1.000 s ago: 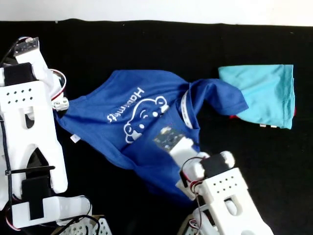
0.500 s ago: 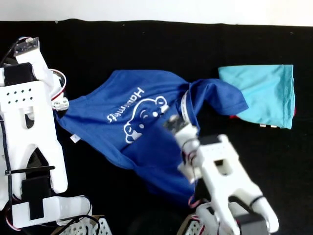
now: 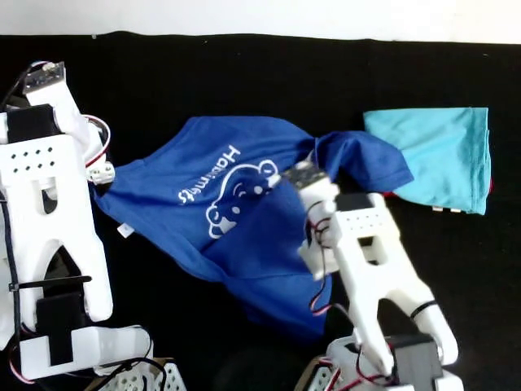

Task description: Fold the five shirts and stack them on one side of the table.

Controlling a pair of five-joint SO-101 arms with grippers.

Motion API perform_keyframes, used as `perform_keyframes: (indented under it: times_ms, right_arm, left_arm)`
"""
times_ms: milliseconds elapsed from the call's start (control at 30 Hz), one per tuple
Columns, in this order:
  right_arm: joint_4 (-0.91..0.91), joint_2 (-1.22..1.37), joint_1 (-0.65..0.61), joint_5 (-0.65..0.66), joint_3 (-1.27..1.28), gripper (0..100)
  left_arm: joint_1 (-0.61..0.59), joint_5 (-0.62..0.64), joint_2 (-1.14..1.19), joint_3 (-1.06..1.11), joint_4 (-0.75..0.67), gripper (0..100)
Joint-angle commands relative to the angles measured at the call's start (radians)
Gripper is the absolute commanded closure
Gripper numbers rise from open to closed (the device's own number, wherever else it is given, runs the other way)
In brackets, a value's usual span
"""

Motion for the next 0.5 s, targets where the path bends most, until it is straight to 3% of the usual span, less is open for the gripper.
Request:
perform_keyframes:
  times_ms: [0, 233, 467]
  right_arm:
    - [0.087, -0.07, -0.116, -0.006, -0.033, 71.6]
    - [-0.01, -0.001, -0.24, -0.006, 0.065, 71.6]
    - [-0.196, 0.291, -0.124, -0.009, -0.041, 71.6]
  left_arm:
    - [-0.012, 0.003, -0.038, -0.002, -0.009, 99]
    - [-0.012, 0.003, -0.038, -0.002, -0.011, 99]
    - [-0.012, 0.003, -0.038, -0.002, -0.011, 99]
